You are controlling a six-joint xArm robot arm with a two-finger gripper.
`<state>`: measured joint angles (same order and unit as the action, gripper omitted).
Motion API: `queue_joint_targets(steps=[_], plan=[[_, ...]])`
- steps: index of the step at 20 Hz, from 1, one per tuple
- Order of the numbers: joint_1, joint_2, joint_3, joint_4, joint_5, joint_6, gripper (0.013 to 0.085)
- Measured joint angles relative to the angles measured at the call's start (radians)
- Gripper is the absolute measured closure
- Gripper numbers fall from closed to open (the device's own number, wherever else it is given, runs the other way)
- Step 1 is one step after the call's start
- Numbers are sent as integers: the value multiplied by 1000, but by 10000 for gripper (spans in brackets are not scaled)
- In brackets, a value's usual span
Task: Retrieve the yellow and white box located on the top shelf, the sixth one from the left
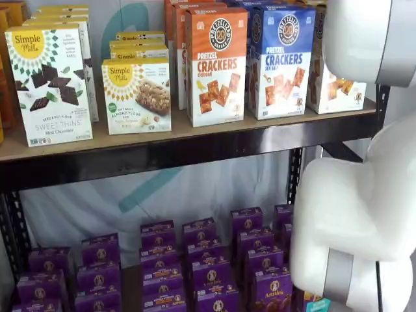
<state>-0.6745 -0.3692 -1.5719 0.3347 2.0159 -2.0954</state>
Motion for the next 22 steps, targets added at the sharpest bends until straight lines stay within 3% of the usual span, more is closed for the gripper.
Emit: queue_joint_targets(steps=[3, 6, 8, 11, 16, 20, 22], plan=[[26, -10, 12, -39, -10, 5, 130], [27, -21, 29, -27, -19, 9, 130], [12, -31, 44, 7, -32, 12, 130], [-35, -54, 75, 112, -70, 15, 130], [-86, -73, 100, 245, -140, 28, 130], [-106, -63, 93, 313, -209, 35, 130], [-107, -46, 75, 323, -228, 35, 130]])
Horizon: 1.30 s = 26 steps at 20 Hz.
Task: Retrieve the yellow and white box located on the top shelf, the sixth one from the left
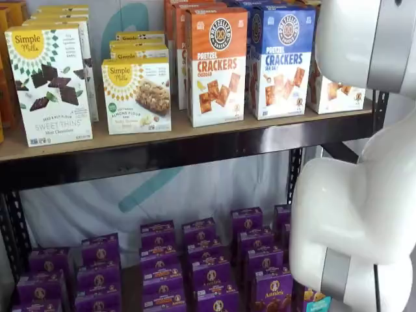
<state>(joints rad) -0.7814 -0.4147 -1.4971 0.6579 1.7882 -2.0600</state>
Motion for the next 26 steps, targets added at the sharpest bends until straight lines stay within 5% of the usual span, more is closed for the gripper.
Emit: queue_joint_targets(steps=[15, 26], plan=[[19, 164, -173, -24, -22, 1, 130], [42, 229, -215, -49, -57, -7, 130]])
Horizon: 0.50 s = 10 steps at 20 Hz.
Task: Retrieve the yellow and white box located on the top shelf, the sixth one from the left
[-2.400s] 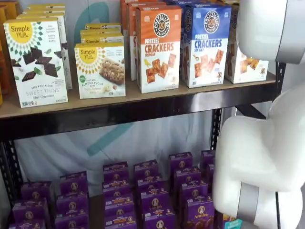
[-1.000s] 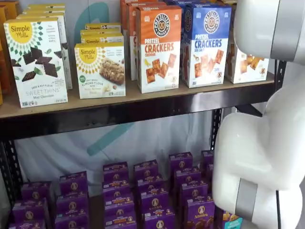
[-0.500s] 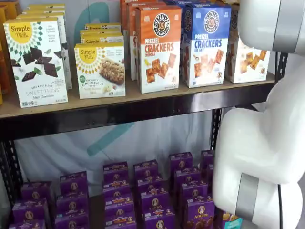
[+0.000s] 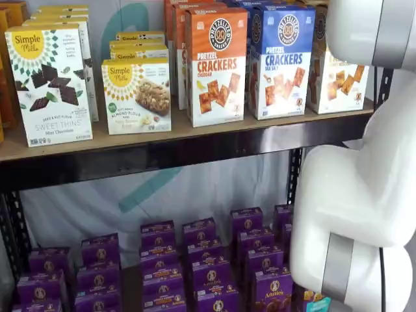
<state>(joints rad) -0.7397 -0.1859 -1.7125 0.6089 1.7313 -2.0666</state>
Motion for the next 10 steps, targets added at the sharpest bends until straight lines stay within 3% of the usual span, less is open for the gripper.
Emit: queue_joint_targets(steps=[10], plan=[[10, 54, -44, -19, -8, -5, 130]])
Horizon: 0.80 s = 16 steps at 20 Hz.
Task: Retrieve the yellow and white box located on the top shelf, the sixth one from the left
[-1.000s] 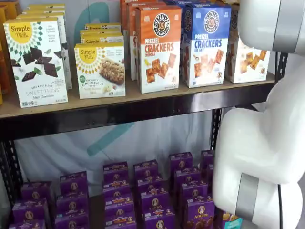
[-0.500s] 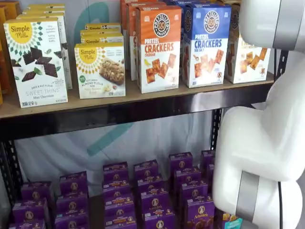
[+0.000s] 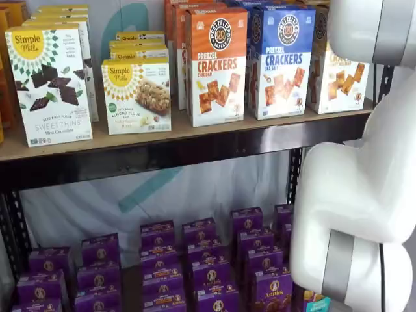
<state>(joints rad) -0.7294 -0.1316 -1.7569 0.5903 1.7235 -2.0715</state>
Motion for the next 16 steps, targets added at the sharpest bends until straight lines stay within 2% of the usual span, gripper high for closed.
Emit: queue_joint_targets(steps=[3, 16], plan=[[8, 9, -11, -13, -6, 0, 130], [55, 103, -162, -135, 81, 13, 130]])
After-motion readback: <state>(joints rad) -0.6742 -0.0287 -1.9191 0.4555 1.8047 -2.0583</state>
